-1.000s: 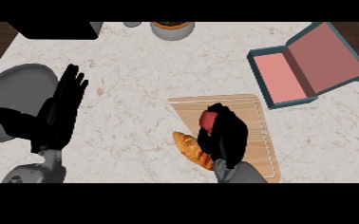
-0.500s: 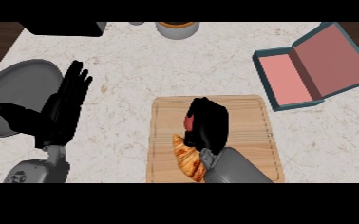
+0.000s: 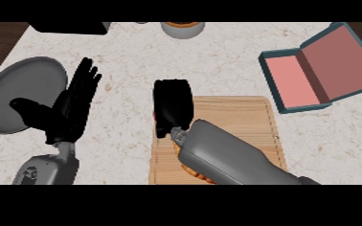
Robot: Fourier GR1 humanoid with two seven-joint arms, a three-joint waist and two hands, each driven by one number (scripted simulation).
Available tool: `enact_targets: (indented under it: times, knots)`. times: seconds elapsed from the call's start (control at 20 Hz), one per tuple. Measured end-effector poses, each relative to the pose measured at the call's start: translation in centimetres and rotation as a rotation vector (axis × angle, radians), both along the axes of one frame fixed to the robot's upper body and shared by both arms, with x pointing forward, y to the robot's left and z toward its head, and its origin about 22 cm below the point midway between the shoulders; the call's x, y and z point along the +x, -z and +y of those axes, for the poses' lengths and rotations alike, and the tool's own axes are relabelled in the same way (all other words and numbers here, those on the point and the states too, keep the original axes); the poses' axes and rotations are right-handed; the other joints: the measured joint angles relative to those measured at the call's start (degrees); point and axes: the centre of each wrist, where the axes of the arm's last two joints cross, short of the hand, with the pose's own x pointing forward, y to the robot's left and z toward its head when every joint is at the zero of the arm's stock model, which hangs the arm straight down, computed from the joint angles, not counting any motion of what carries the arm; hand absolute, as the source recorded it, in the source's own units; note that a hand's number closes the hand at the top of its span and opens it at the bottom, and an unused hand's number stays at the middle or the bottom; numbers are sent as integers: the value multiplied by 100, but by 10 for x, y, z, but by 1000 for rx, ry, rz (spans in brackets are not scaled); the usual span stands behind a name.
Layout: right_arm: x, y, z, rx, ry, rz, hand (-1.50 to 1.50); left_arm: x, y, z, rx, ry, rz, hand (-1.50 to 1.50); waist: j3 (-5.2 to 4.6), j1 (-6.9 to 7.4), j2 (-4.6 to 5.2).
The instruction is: Pick the bell pepper from the cutting board and place it in the cardboard box
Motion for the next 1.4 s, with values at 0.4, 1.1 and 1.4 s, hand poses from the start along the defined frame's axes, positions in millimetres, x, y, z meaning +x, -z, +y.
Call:
enact_targets:
  times: [0.4,1.1,1.4]
  knots:
    - [-4,-66,31,38,-87,-134,150,-5,0,14,1,-17,9,0,-1,-108,-41]
    - [33,-145,-6,222,210,-432,150,-10,-3,21,2,-60,15,0,4,-344,-82]
    - [59,-148,-56,237,348,-422,150,-13,-3,24,3,-63,10,0,4,-333,-64]
